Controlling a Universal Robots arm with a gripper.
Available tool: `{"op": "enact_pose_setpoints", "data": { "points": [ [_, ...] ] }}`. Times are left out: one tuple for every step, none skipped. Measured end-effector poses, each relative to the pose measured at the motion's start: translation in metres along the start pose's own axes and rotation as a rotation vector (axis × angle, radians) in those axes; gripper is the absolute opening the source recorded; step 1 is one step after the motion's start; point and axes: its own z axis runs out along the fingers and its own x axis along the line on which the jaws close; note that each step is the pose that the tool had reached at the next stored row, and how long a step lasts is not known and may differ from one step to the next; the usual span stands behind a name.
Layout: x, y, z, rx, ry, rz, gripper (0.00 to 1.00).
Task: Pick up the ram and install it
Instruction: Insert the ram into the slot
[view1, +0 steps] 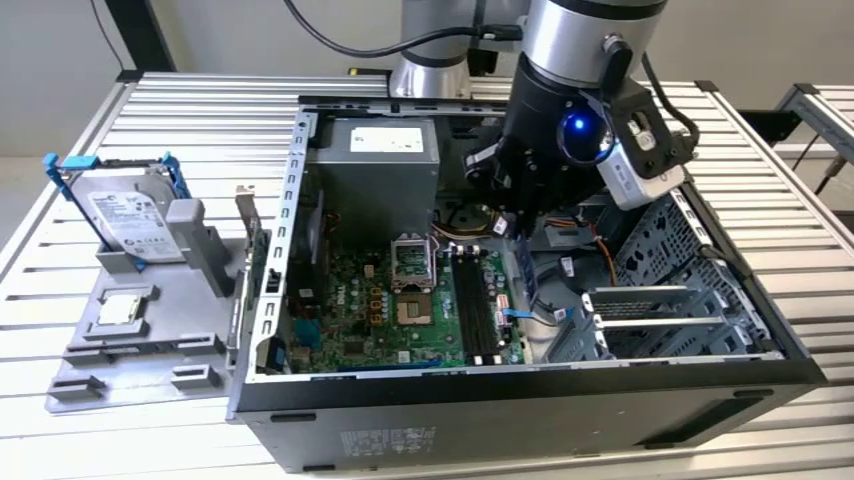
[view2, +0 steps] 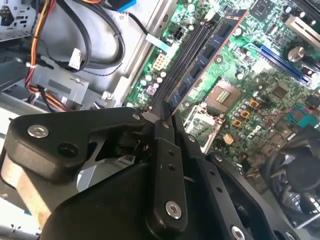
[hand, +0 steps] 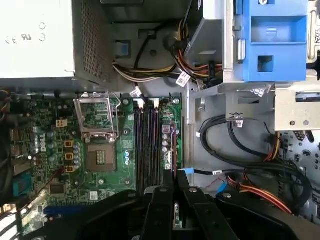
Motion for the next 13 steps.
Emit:
{"op": "enact_pose_setpoints", "data": {
  "points": [
    [0.0001,0.0000,0.0018,0.0000,-0.0002,0.000,0.00],
    [0.0001,0.0000,0.0036,0.0000,-0.0005,0.000,0.00],
    [0.0001,0.0000,0.0054,0.0000,-0.0007,0.000,0.00],
    [0.0002,-0.0001,0.0072,-0.0001,-0.0010,0.000,0.00],
    [0.0003,-0.0001,0.0089,0.0000,-0.0011,0.002,0.00],
    [0.0005,-0.0001,0.0109,0.0001,-0.0013,0.004,0.00],
    [0.0006,-0.0002,0.0126,0.0001,-0.0016,0.007,0.00],
    [0.0008,-0.0002,0.0145,0.0002,-0.0019,0.010,0.00],
    [0.0010,-0.0002,0.0163,0.0002,-0.0021,0.011,0.00],
    [0.0011,-0.0002,0.0181,0.0001,-0.0024,0.012,0.00],
    [0.0012,-0.0003,0.0199,0.0001,-0.0027,0.012,0.00],
    [0.0015,-0.0003,0.0218,0.0001,-0.0028,0.012,0.00],
    [0.0017,-0.0004,0.0236,0.0002,-0.0029,0.012,0.00]
  ]
}}
